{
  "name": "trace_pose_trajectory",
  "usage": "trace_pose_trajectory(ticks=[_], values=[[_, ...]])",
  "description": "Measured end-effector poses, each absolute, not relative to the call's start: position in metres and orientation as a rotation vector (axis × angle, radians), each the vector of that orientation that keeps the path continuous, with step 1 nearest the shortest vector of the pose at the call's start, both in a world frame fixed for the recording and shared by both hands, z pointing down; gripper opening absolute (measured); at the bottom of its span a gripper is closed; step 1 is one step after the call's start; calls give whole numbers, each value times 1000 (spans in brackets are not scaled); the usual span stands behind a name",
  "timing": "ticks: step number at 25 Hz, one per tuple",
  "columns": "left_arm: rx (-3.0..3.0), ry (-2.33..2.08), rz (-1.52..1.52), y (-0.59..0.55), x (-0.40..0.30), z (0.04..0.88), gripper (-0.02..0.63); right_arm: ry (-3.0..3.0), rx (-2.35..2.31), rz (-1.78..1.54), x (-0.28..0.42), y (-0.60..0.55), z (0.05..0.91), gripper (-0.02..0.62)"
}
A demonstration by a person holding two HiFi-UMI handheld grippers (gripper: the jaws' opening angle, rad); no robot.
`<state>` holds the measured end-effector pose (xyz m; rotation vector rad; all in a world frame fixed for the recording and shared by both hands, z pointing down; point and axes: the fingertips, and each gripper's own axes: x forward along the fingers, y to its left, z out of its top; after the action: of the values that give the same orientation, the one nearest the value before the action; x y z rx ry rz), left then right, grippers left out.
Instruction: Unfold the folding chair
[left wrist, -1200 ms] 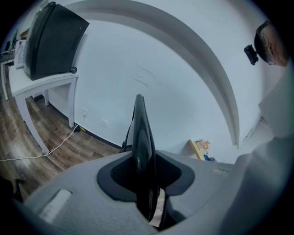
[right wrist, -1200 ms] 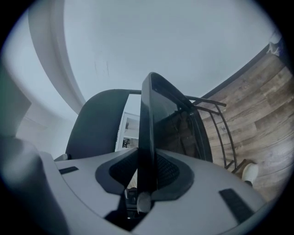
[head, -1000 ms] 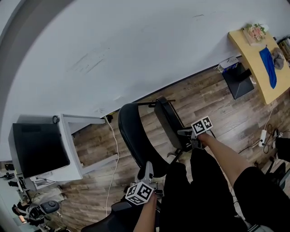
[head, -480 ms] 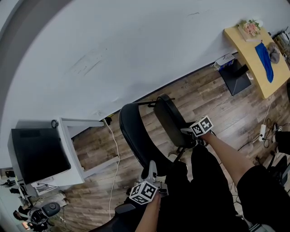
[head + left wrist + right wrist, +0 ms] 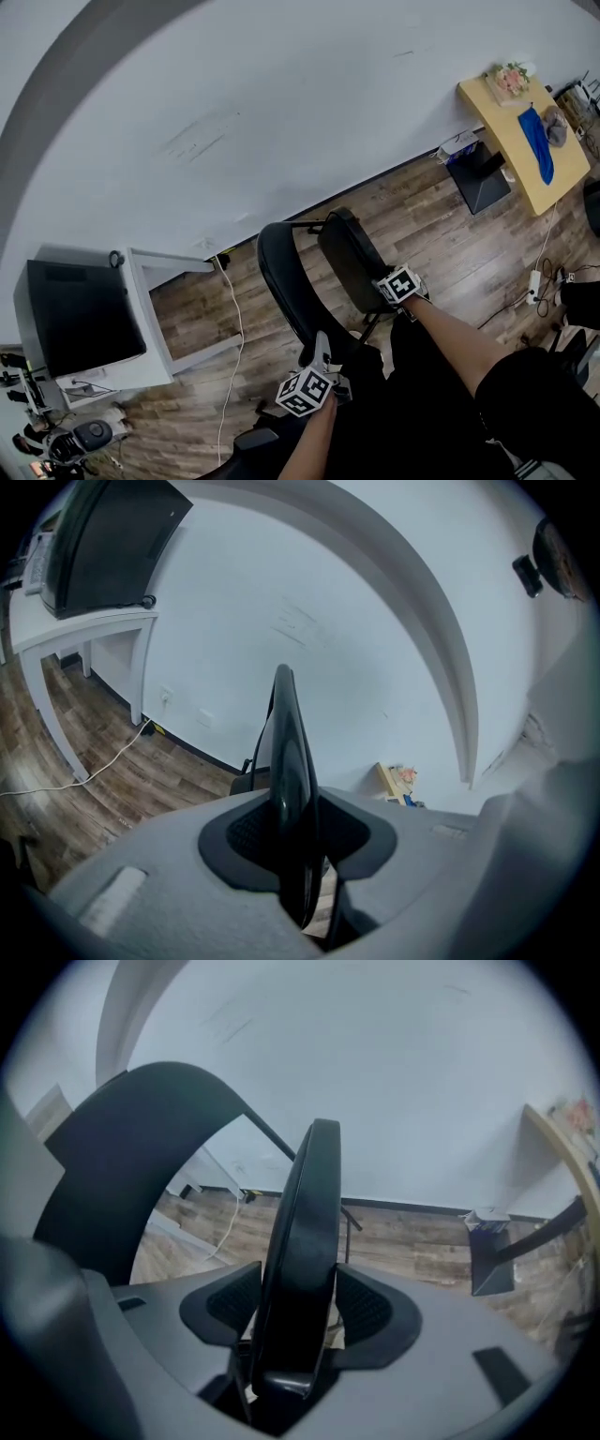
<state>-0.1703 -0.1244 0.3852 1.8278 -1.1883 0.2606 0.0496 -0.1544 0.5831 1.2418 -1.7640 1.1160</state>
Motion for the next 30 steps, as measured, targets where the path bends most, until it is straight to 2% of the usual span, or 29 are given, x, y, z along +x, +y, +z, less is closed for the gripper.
trace_pose_trajectory(ticks=[6,15,30], values=[[1776,-1185,264,-123,-179,394,107,-1664,1266,1128,71,-150,593,227],[1765,-1272,275,-127,-162,408,114,-1635,1324,1269,147,-143,612,221],[1737,-1422,271,-133,-164,461,124,-1782,1283,1489,247,-148,687,221]])
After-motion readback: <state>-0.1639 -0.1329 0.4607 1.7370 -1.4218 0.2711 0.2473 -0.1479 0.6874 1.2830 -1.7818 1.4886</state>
